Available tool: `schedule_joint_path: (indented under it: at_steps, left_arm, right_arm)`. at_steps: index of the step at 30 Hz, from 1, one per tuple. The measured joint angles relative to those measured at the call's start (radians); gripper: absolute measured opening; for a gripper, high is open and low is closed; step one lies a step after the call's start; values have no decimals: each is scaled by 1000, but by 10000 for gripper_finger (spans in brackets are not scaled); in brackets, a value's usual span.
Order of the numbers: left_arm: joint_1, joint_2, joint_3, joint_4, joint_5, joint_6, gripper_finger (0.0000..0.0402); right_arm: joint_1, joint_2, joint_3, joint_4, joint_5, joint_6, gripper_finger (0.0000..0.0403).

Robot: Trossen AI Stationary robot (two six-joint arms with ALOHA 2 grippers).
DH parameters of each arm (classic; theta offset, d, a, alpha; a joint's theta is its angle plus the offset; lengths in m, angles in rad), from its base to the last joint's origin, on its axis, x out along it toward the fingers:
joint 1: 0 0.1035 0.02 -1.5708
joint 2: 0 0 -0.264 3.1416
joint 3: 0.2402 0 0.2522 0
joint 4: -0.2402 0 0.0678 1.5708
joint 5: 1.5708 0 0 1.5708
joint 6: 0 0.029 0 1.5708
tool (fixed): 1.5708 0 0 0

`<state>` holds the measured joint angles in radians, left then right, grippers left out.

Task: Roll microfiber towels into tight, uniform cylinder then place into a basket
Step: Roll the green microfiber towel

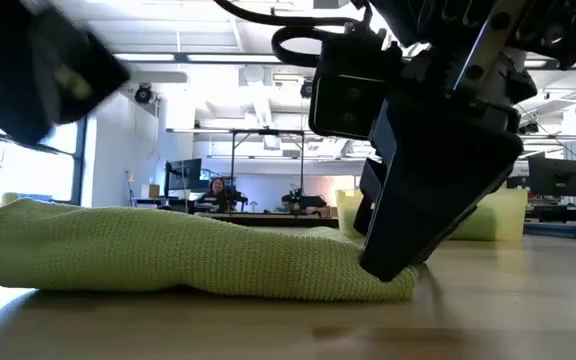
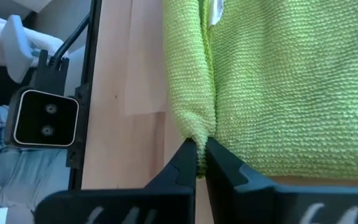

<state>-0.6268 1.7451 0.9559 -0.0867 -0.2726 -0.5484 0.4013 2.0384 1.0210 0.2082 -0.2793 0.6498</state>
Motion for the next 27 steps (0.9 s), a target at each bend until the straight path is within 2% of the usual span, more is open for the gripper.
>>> schedule_joint_path:
  at_steps: [3,7,17,27]
  left_arm:
    - [-33,21,1,51,-44,159,128]
    - [-48,41,1,61,-146,188,131]
    - [-37,60,1,76,-142,224,171]
    - [-23,131,1,107,-160,229,175]
  right_arm:
    - [-8,0,0,0,-1,1,1]
    - [-12,0,-1,-1,-1,2,1]
    - [-13,0,-1,0,4,5,1]
    - [-13,0,-2,2,8,5,1]
